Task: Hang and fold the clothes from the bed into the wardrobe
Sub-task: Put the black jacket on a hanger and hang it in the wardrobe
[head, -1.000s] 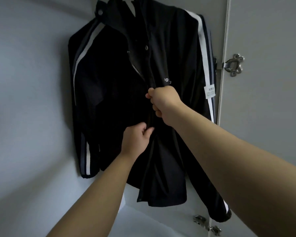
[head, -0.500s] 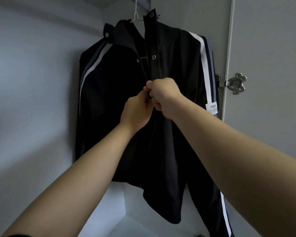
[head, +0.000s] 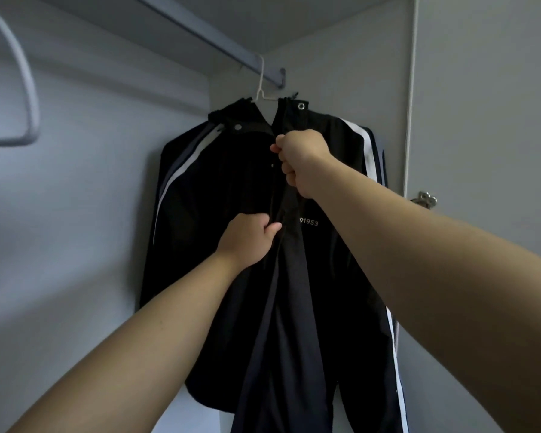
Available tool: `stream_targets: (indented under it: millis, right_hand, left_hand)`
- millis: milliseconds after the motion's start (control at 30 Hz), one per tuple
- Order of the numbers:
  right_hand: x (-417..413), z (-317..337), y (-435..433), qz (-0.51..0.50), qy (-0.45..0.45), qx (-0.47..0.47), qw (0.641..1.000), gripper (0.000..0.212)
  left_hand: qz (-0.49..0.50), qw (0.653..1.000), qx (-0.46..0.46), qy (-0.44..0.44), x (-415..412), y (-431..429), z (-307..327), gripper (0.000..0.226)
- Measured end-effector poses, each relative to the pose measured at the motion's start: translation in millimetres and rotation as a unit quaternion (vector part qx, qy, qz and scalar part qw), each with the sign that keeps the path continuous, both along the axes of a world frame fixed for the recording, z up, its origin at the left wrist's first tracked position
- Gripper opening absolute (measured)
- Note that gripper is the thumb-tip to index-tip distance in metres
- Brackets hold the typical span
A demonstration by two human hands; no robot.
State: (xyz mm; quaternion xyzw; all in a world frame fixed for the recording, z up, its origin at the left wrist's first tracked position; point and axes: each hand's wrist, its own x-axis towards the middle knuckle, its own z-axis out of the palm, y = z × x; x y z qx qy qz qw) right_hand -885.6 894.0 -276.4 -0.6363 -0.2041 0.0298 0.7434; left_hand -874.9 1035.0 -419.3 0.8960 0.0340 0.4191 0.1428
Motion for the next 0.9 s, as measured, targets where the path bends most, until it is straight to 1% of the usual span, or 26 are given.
stream_targets:
  millis: [100, 167, 267, 333, 400, 467, 500, 533, 600, 633, 667, 733, 833, 867, 900]
  right_hand:
    - [-1.1, 24.5, -6.2, -0.004, -0.024, 0.006, 1.000, 0.026]
    - [-1.0, 40.4, -12.1, -0.005, -0.054, 0.023, 0.998, 0.028]
    - [4.1, 49.0, -18.4, -0.034, -0.070, 0.051, 0.996, 0.026]
    - [6.0, 41.4, -20.7, -0.034, -0.114, 0.029, 0.992, 0.021]
    - [7.3, 29.4, -22.8, -0.048, -0.189, -0.026, 0.981, 0.016]
    - [10.0, 22.9, -26.2, -0.083, -0.240, -0.077, 0.964, 0.018]
    - [12.0, 22.7, -27.5, -0.100, -0.258, -0.100, 0.956, 0.019]
    - [13.3, 25.0, -28.3, -0.111, -0.270, -0.127, 0.948, 0.019]
    - [15.6, 29.4, -30.0, -0.126, -0.274, -0.170, 0.938, 0.021]
    - [16.8, 30.7, -30.1, -0.135, -0.273, -0.188, 0.934, 0.025]
    - [16.5, 31.0, -30.0, -0.144, -0.277, -0.207, 0.927, 0.029]
    - [19.5, 29.9, -28.2, -0.164, -0.297, -0.246, 0.908, 0.035]
    - [30.4, 16.9, -24.5, -0.212, -0.325, -0.264, 0.883, 0.046]
    - [33.8, 11.3, -23.2, -0.213, -0.333, -0.266, 0.879, 0.046]
    - [35.2, 6.1, -22.1, -0.207, -0.335, -0.276, 0.877, 0.046]
  left_hand:
    - [0.012, 0.999, 0.014, 0.032, 0.9, -2.7, 5.1, 0.049]
    - [0.014, 0.998, 0.014, 0.056, 2.7, -5.0, 5.3, 0.048]
    - [0.020, 0.996, 0.023, 0.078, 4.1, -8.8, 4.8, 0.047]
    - [0.023, 0.994, 0.026, 0.105, 4.2, -7.8, 6.2, 0.044]
    - [0.017, 0.987, 0.029, 0.160, 1.4, -3.6, 10.6, 0.040]
    - [0.000, 0.978, 0.034, 0.204, -2.8, -1.2, 24.6, 0.034]
    - [-0.009, 0.981, 0.018, 0.195, -5.2, -1.5, 36.1, 0.029]
    - [-0.019, 0.986, -0.020, 0.165, -8.3, -2.5, 50.9, 0.024]
    - [-0.025, 0.992, -0.108, 0.066, -15.4, -5.2, 85.1, 0.016]
    - [-0.023, 0.993, -0.119, 0.017, -19.9, -5.2, 101.2, 0.014]
    - [-0.021, 0.994, -0.107, -0.022, -23.2, -3.8, 114.9, 0.014]
    - [-0.026, 0.994, -0.083, -0.073, -30.0, -2.2, 136.1, 0.023]
    - [-0.052, 0.988, -0.096, -0.109, -31.3, -4.6, 155.5, 0.035]
    - [-0.054, 0.988, -0.091, -0.116, -31.3, -6.3, 158.9, 0.036]
    - [-0.043, 0.990, -0.066, -0.121, -31.8, -8.5, 161.7, 0.036]
